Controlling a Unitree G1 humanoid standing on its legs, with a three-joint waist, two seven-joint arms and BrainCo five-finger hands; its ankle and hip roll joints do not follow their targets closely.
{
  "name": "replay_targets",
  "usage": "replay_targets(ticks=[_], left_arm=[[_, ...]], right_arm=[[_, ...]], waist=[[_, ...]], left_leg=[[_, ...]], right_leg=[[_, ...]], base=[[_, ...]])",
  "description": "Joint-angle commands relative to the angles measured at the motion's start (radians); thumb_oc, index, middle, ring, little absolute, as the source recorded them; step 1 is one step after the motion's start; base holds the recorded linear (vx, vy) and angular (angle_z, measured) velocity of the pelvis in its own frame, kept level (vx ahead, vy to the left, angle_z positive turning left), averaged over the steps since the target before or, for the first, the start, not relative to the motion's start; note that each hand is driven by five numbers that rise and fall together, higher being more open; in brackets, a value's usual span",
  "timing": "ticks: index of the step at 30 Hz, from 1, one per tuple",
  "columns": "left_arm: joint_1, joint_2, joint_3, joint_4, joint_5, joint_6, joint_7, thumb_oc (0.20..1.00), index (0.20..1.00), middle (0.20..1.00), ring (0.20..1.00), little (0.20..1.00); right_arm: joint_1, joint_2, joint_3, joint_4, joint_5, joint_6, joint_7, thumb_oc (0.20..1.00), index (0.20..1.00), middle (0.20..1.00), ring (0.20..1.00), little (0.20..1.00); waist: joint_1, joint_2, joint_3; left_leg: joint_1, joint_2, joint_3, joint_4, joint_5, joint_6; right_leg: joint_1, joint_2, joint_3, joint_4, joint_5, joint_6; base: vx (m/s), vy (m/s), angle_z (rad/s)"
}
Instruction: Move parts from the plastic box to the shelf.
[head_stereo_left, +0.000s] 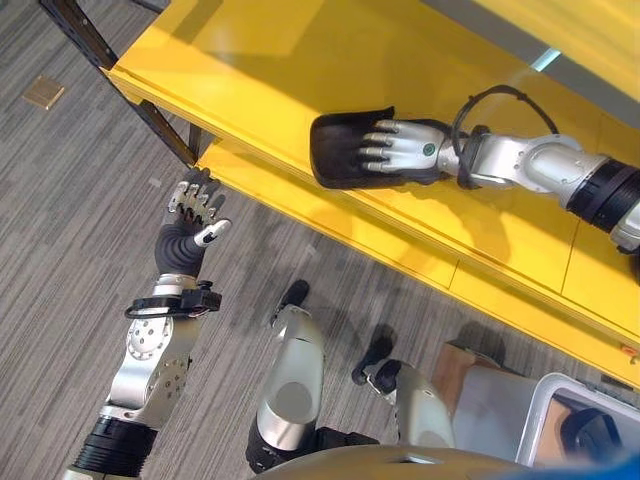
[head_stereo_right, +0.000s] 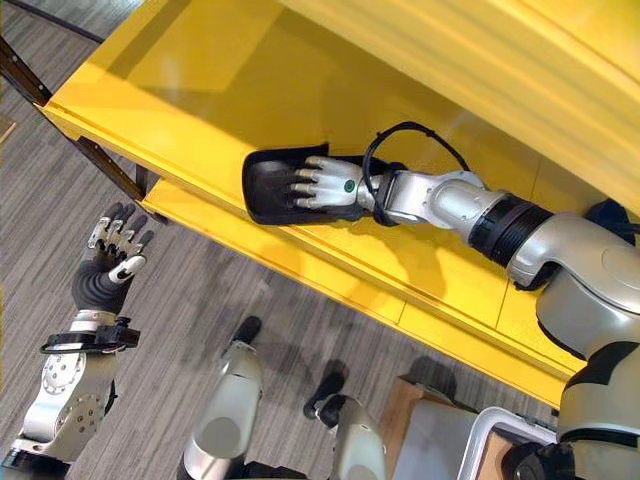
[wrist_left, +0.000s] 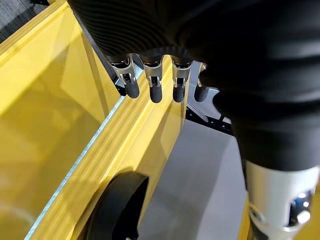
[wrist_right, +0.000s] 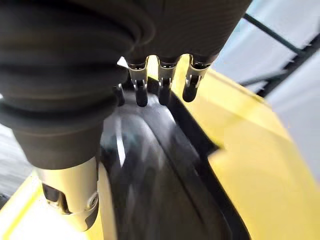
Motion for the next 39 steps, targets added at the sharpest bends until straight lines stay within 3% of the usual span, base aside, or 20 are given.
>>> replay_targets(ticks=[1, 13, 18, 22, 23, 24, 26, 27, 28, 33, 39], left_arm=[[0.000, 0.024, 0.017, -0.026, -0.008, -0.050, 0.001, 1.000, 1.000, 1.000, 1.000, 1.000], [0.001, 0.012, 0.000, -0.017, -0.020, -0.054, -0.013, 1.000, 1.000, 1.000, 1.000, 1.000], [0.018, -0.044, 0.019, -0.014, -0.011, -0.057, 0.001, 1.000, 1.000, 1.000, 1.000, 1.000], [0.026, -0.098, 0.040, -0.010, 0.003, -0.061, 0.010, 1.000, 1.000, 1.000, 1.000, 1.000], [0.025, -0.092, 0.038, -0.010, 0.003, -0.061, 0.010, 1.000, 1.000, 1.000, 1.000, 1.000], [0.028, -0.103, 0.040, -0.010, 0.009, -0.060, 0.011, 1.000, 1.000, 1.000, 1.000, 1.000], [0.037, -0.126, 0.042, -0.006, 0.022, -0.062, 0.008, 1.000, 1.000, 1.000, 1.000, 1.000], [0.043, -0.136, 0.043, -0.006, 0.016, -0.067, 0.006, 1.000, 1.000, 1.000, 1.000, 1.000], [0.041, -0.137, 0.039, -0.005, 0.009, -0.069, 0.003, 1.000, 1.000, 1.000, 1.000, 1.000], [0.038, -0.145, 0.033, 0.007, -0.012, -0.074, 0.024, 1.000, 1.000, 1.000, 1.000, 1.000], [0.030, -0.148, 0.022, 0.011, -0.030, -0.064, 0.055, 1.000, 1.000, 1.000, 1.000, 1.000]], right_arm=[[-0.085, -0.057, 0.045, -0.036, 0.006, 0.031, -0.034, 1.000, 1.000, 1.000, 1.000, 1.000], [-0.010, -0.181, 0.045, 0.052, -0.050, 0.075, -0.101, 1.000, 1.000, 1.000, 1.000, 1.000], [-0.014, -0.274, 0.042, -0.033, -0.008, 0.100, -0.165, 1.000, 1.000, 1.000, 1.000, 1.000], [0.153, -0.366, -0.223, -0.264, 0.178, 0.090, -0.170, 1.000, 1.000, 1.000, 1.000, 1.000], [0.169, -0.370, -0.240, -0.270, 0.177, 0.091, -0.166, 1.000, 1.000, 1.000, 1.000, 1.000], [0.244, -0.368, -0.349, -0.308, 0.240, 0.092, -0.161, 1.000, 1.000, 1.000, 1.000, 1.000], [0.503, -0.282, -0.697, -0.381, 0.431, 0.086, -0.177, 1.000, 1.000, 1.000, 1.000, 1.000], [0.626, -0.183, -0.844, -0.413, 0.555, 0.060, -0.188, 1.000, 1.000, 1.000, 1.000, 1.000], [0.659, -0.129, -0.892, -0.431, 0.624, 0.047, -0.183, 1.000, 1.000, 1.000, 1.000, 1.000], [0.741, 0.096, -0.980, -0.489, 0.852, 0.006, -0.184, 1.000, 1.000, 1.000, 1.000, 1.000], [0.752, 0.334, -0.975, -0.511, 1.108, -0.042, -0.179, 1.000, 1.000, 1.000, 1.000, 1.000]], waist=[[-0.022, 0.007, -0.022], [-0.064, 0.023, -0.041], [-0.108, 0.054, -0.048], [-0.148, 0.062, -0.043], [-0.146, 0.058, -0.045], [-0.151, 0.058, -0.044], [-0.164, 0.063, -0.040], [-0.168, 0.067, -0.037], [-0.167, 0.068, -0.036], [-0.171, 0.068, -0.035], [-0.176, 0.065, -0.036]], left_leg=[[0.008, 0.044, -0.048, -0.005, -0.076, 0.025], [0.018, 0.056, -0.026, -0.012, -0.075, 0.021], [0.022, 0.062, -0.008, -0.014, -0.074, 0.021], [0.022, 0.066, 0.009, -0.005, -0.076, 0.024], [0.019, 0.064, 0.008, -0.008, -0.070, 0.025], [0.018, 0.063, 0.008, -0.007, -0.070, 0.026], [0.019, 0.063, 0.018, 0.006, -0.079, 0.031], [0.022, 0.062, 0.022, 0.007, -0.080, 0.034], [0.023, 0.062, 0.026, 0.007, -0.080, 0.035], [0.027, 0.060, 0.037, -0.002, -0.071, 0.039], [0.031, 0.061, 0.050, -0.014, -0.063, 0.040]], right_leg=[[0.065, -0.035, 0.091, 0.020, -0.036, 0.061], [0.062, -0.035, 0.105, 0.008, -0.032, 0.069], [0.058, -0.033, 0.119, 0.004, -0.026, 0.071], [0.052, -0.034, 0.133, -0.001, -0.016, 0.072], [0.050, -0.035, 0.132, -0.004, -0.011, 0.073], [0.049, -0.035, 0.134, -0.005, -0.008, 0.073], [0.048, -0.036, 0.145, 0.000, -0.009, 0.071], [0.049, -0.035, 0.150, -0.005, -0.005, 0.071], [0.050, -0.036, 0.151, -0.007, -0.002, 0.071], [0.051, -0.034, 0.161, -0.025, 0.011, 0.070], [0.053, -0.032, 0.169, -0.052, 0.029, 0.070]], base=[[0.00, 0.000, 0.00], [0.00, -0.003, -0.02], [0.00, 0.006, -0.09], [-0.01, 0.023, -0.06], [-0.02, 0.011, -0.05], [-0.01, 0.007, -0.13], [-0.01, 0.010, -0.21], [-0.02, 0.006, -0.15], [-0.02, -0.005, -0.09], [-0.02, -0.003, -0.10], [0.00, 0.000, 0.00]])
